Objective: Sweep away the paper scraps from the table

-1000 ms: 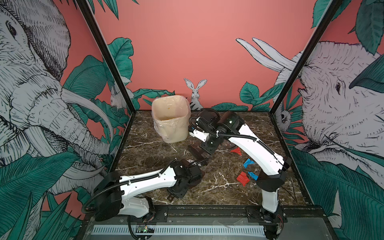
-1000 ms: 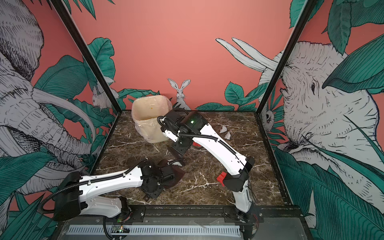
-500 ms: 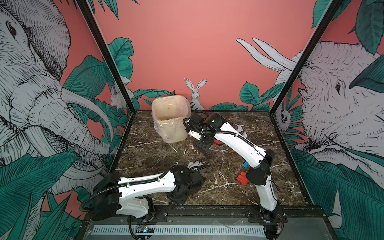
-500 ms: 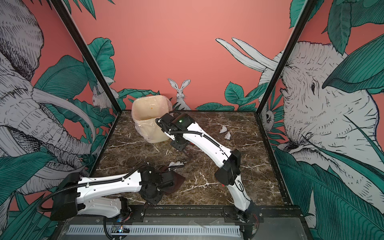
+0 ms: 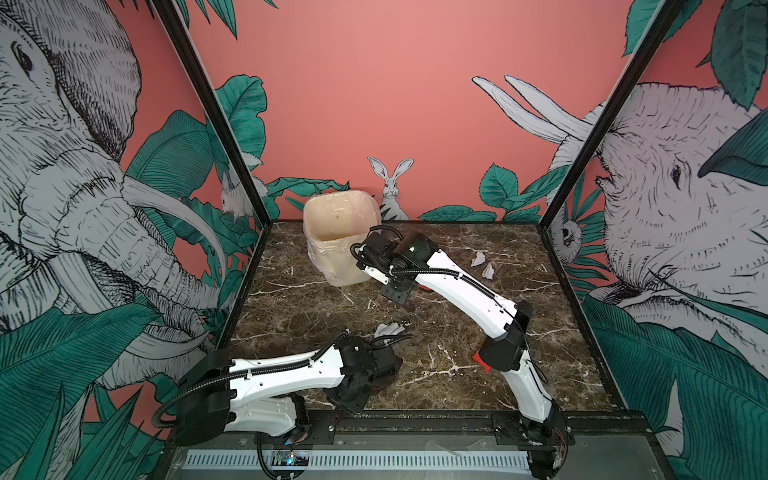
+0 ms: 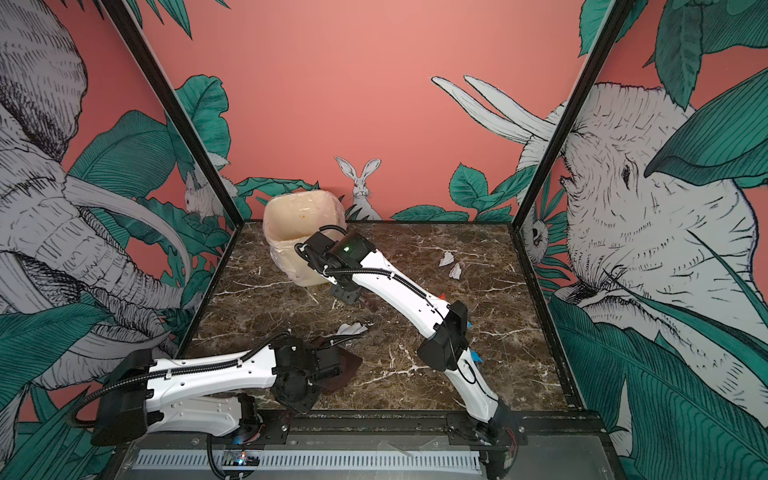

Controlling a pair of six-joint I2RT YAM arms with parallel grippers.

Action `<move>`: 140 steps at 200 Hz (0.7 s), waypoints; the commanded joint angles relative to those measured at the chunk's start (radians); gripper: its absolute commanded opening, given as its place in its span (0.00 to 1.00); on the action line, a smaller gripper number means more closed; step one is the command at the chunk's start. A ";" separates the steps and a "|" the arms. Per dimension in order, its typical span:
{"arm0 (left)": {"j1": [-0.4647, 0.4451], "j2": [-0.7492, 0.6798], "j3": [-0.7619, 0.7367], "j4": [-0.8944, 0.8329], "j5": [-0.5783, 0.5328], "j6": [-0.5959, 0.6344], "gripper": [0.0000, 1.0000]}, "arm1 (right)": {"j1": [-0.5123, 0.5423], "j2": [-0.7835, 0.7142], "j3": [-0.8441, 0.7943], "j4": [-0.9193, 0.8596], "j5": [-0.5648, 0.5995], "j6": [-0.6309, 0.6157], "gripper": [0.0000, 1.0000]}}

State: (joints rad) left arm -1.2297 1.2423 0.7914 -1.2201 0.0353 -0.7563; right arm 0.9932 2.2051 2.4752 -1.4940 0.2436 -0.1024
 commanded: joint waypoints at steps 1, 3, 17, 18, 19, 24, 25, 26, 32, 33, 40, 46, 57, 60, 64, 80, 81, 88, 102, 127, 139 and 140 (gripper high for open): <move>0.025 -0.015 -0.014 -0.010 -0.036 0.013 0.00 | 0.011 0.016 0.023 -0.021 0.009 -0.011 0.00; 0.027 -0.015 -0.014 -0.008 -0.037 0.015 0.00 | 0.013 0.017 0.024 -0.023 0.007 -0.011 0.00; 0.038 -0.009 -0.014 -0.002 -0.043 0.029 0.00 | 0.019 0.027 0.027 -0.033 -0.003 -0.016 0.00; 0.038 -0.008 -0.014 -0.001 -0.043 0.030 0.00 | 0.019 0.029 0.028 -0.034 -0.004 -0.017 0.00; 0.039 -0.008 -0.014 -0.001 -0.043 0.031 0.00 | 0.019 0.029 0.029 -0.035 -0.005 -0.017 0.00; 0.042 -0.004 -0.014 -0.001 -0.044 0.036 0.00 | 0.021 0.033 0.032 -0.040 -0.009 -0.019 0.00; 0.042 -0.003 -0.014 -0.001 -0.044 0.037 0.00 | 0.021 0.034 0.033 -0.041 -0.011 -0.019 0.00; 0.042 -0.002 -0.014 0.000 -0.044 0.038 0.00 | 0.022 0.035 0.033 -0.042 -0.013 -0.019 0.00; 0.045 0.001 -0.014 0.001 -0.044 0.044 0.00 | 0.024 0.036 0.036 -0.048 -0.020 -0.022 0.00; 0.045 0.002 -0.014 0.002 -0.044 0.045 0.00 | 0.025 0.036 0.036 -0.049 -0.021 -0.023 0.00; 0.047 0.006 -0.015 0.005 -0.043 0.051 0.00 | 0.028 0.035 0.032 -0.049 -0.030 -0.027 0.00; 0.050 0.009 -0.017 0.008 -0.042 0.055 0.00 | 0.031 0.033 0.026 -0.048 -0.038 -0.030 0.00; 0.053 0.012 -0.024 0.017 -0.037 0.062 0.00 | 0.037 0.029 0.019 -0.047 -0.050 -0.033 0.00; 0.055 0.012 -0.026 0.018 -0.037 0.064 0.00 | 0.038 0.027 0.018 -0.048 -0.051 -0.033 0.00; 0.055 0.014 -0.027 0.020 -0.036 0.065 0.00 | 0.041 0.027 0.018 -0.049 -0.054 -0.033 0.00; 0.058 0.018 -0.032 0.025 -0.031 0.072 0.00 | 0.048 0.025 0.012 -0.051 -0.066 -0.033 0.00; 0.058 0.019 -0.032 0.026 -0.031 0.072 0.00 | 0.048 0.025 0.011 -0.052 -0.067 -0.033 0.00; 0.058 0.019 -0.033 0.026 -0.030 0.074 0.00 | 0.050 0.026 0.010 -0.053 -0.071 -0.032 0.00; 0.059 0.019 -0.034 0.027 -0.030 0.078 0.00 | 0.054 0.026 0.008 -0.055 -0.080 -0.031 0.00; 0.061 0.019 -0.032 0.025 -0.030 0.080 0.00 | 0.058 0.022 0.008 -0.059 -0.108 -0.028 0.00; 0.063 0.019 -0.032 0.024 -0.030 0.081 0.00 | 0.060 0.014 0.005 -0.064 -0.151 -0.022 0.00; 0.063 0.019 -0.032 0.024 -0.030 0.081 0.00 | 0.060 0.014 0.005 -0.065 -0.156 -0.022 0.00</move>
State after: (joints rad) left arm -1.1744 1.2621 0.7689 -1.1847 0.0143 -0.6834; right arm 1.0428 2.2246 2.4844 -1.5169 0.1818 -0.1314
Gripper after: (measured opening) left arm 0.291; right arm 0.213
